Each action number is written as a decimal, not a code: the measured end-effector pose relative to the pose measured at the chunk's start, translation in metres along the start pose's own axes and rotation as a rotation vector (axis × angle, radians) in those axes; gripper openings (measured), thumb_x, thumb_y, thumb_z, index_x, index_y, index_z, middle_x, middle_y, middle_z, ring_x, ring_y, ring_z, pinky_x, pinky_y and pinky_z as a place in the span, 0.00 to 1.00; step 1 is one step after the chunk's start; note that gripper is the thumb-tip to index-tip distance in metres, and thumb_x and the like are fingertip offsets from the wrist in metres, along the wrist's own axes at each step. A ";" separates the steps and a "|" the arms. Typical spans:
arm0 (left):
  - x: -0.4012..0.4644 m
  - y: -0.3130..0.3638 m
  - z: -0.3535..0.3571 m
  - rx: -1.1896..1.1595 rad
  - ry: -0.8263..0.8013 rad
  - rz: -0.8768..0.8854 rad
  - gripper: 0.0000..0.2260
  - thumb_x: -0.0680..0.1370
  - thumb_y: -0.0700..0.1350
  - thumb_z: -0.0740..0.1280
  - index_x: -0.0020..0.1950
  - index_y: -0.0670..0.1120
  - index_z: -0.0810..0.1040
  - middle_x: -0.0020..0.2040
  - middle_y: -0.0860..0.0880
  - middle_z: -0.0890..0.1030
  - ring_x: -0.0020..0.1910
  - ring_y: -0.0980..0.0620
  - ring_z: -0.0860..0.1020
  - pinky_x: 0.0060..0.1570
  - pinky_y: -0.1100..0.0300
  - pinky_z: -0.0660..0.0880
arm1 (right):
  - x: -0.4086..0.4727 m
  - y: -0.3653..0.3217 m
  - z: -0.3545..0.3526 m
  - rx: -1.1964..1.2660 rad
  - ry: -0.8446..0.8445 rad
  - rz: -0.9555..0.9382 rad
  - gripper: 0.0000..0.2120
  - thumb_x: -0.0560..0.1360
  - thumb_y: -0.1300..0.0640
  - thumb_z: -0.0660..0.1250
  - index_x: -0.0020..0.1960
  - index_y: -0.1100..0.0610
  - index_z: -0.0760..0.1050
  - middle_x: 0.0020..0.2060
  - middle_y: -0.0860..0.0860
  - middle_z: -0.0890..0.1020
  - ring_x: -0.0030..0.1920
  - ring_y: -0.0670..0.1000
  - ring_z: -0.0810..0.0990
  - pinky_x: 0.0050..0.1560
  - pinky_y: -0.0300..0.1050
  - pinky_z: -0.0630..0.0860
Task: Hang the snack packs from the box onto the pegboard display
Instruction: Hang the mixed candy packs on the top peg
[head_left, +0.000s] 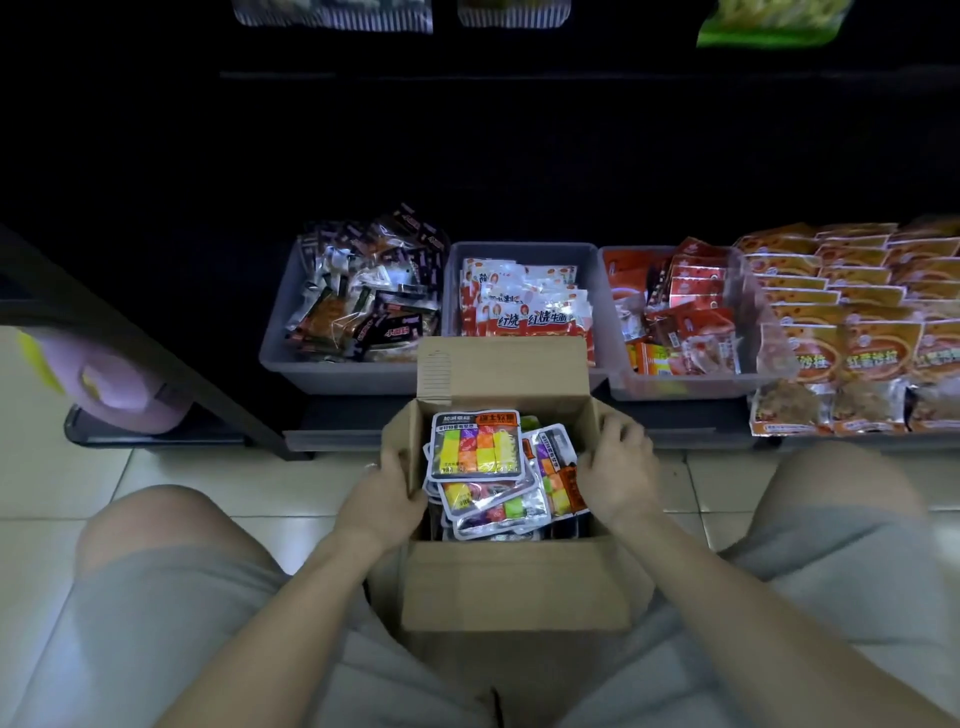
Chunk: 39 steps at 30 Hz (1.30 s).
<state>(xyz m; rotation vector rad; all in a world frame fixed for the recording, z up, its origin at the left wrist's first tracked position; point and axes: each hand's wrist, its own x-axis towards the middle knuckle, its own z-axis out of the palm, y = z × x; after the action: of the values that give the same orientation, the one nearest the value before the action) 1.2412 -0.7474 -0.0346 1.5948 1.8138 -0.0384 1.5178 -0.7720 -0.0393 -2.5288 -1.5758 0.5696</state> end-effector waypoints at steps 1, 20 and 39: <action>-0.002 0.004 -0.004 0.008 0.058 0.036 0.22 0.81 0.51 0.68 0.69 0.44 0.65 0.64 0.40 0.74 0.59 0.37 0.79 0.52 0.50 0.76 | -0.003 -0.006 -0.004 -0.023 0.085 -0.074 0.22 0.79 0.56 0.65 0.71 0.62 0.68 0.65 0.62 0.74 0.65 0.62 0.73 0.65 0.56 0.73; 0.010 0.060 -0.010 -0.346 -0.112 -0.046 0.11 0.82 0.50 0.69 0.47 0.55 0.67 0.45 0.53 0.80 0.47 0.53 0.81 0.47 0.57 0.78 | 0.001 -0.064 0.018 0.773 -0.481 0.217 0.21 0.66 0.52 0.75 0.57 0.58 0.80 0.47 0.55 0.86 0.47 0.55 0.85 0.50 0.49 0.83; -0.025 0.057 -0.005 -0.384 -0.329 -0.124 0.24 0.83 0.54 0.68 0.75 0.47 0.66 0.64 0.50 0.79 0.62 0.50 0.77 0.62 0.57 0.71 | -0.008 -0.029 -0.013 0.836 -0.450 0.236 0.06 0.72 0.66 0.68 0.47 0.58 0.79 0.42 0.56 0.84 0.45 0.57 0.84 0.43 0.50 0.82</action>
<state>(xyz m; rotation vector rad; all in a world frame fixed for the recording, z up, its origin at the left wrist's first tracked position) 1.2881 -0.7525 0.0059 1.1330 1.5498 -0.0072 1.4952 -0.7650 -0.0169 -1.9929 -0.8167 1.5254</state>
